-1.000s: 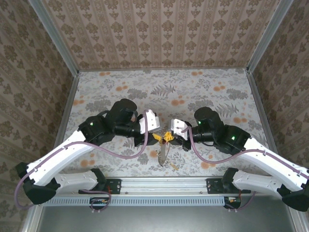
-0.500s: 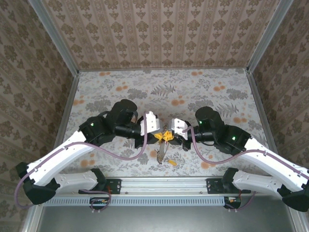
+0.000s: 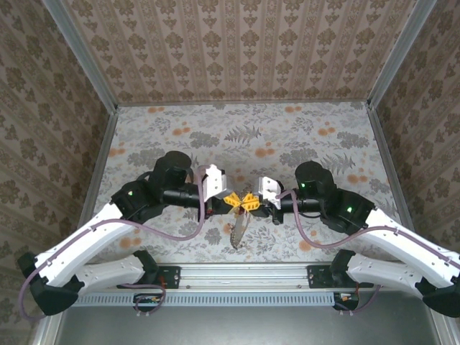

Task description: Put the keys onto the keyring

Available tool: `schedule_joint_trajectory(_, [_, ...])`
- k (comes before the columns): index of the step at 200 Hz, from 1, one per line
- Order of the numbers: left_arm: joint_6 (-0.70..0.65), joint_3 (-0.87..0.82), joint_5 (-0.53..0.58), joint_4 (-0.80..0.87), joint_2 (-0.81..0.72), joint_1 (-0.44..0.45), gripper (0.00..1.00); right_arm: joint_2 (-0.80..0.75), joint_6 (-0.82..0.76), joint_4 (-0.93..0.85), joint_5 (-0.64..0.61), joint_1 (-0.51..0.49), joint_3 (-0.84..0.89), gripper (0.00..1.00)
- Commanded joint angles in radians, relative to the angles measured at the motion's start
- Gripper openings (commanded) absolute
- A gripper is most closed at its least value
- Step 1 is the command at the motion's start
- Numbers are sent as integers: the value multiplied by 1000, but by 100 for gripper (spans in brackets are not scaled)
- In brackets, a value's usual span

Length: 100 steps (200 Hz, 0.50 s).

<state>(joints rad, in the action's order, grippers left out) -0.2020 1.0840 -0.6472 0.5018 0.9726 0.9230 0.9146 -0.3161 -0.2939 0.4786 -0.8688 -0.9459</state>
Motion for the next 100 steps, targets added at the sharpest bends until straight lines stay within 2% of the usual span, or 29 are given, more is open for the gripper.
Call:
schedule_joint_trajectory(1, [70,-8,-100,-135,-42,-17,0,-24,29,67,46,-2,25,16])
schedule_joint_trajectory(66, [179,-91,-180,-344,-49,-18,0,-37,60,189,69,-2,65,16])
schedule_joint_trajectory(100, [231,-137,-180,-431,-66,-30,0,-36,52,190,30,-2,66,0])
